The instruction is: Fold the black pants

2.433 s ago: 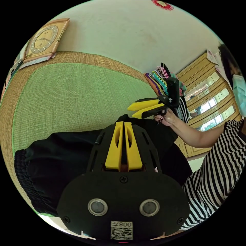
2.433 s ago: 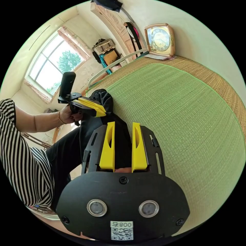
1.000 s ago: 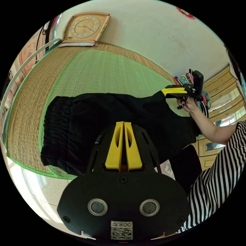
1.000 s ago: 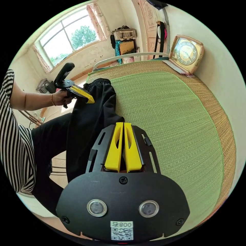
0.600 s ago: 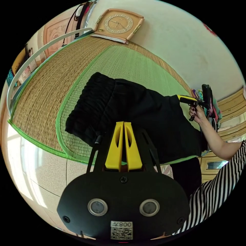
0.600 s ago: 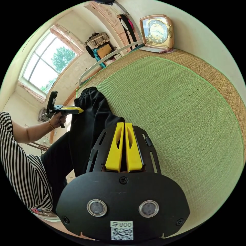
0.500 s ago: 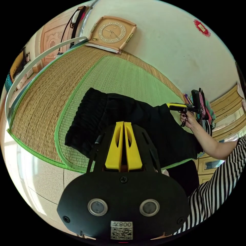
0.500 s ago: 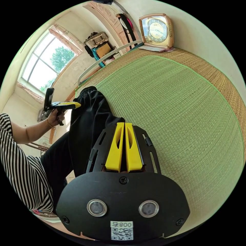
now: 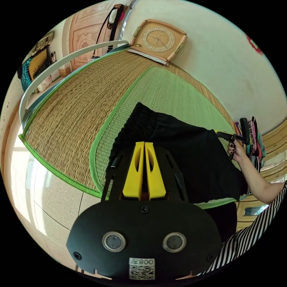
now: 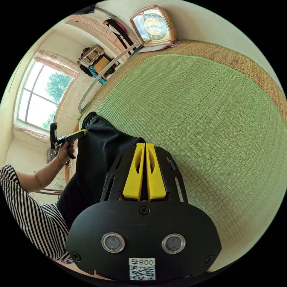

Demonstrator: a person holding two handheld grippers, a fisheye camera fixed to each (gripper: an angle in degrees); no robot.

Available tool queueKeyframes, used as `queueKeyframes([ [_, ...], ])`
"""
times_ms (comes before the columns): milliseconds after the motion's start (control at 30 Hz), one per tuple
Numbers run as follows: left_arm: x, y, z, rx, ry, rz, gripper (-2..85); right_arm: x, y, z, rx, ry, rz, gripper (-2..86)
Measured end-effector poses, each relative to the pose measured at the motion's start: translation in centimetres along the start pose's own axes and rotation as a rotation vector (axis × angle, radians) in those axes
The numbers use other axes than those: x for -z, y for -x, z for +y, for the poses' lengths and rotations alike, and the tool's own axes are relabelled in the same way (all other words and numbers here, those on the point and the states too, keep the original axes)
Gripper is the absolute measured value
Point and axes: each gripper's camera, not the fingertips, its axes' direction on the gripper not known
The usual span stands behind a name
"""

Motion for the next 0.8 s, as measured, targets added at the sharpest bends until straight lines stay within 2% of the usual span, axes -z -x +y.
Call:
queueKeyframes([
  [200,0.3,0.9,0.8,-0.002,0.015,0.046,0.1,2.2,-1.2,1.3,-0.066,-0.074,-0.024,0.1],
  [367,1.5,0.4,0.6,-0.073,-0.064,0.098,0.1,3.1,2.5,3.4,0.023,-0.113,0.010,0.0],
  [433,1.2,0.4,0.0,-0.086,-0.064,0.059,0.1,1.4,4.5,3.9,0.074,-0.081,0.058,0.0],
  [567,-0.9,1.5,-0.4,-0.078,0.006,-0.065,0.1,-2.3,4.9,3.7,0.040,0.009,0.227,0.0],
  [700,-1.4,2.8,0.1,-0.048,-0.003,-0.031,0.1,-2.3,3.4,4.9,-0.089,-0.070,0.075,0.0],
  [800,-1.3,2.9,0.5,-0.041,-0.014,-0.049,0.0,-2.2,3.8,6.1,-0.132,-0.093,0.057,0.0],
])
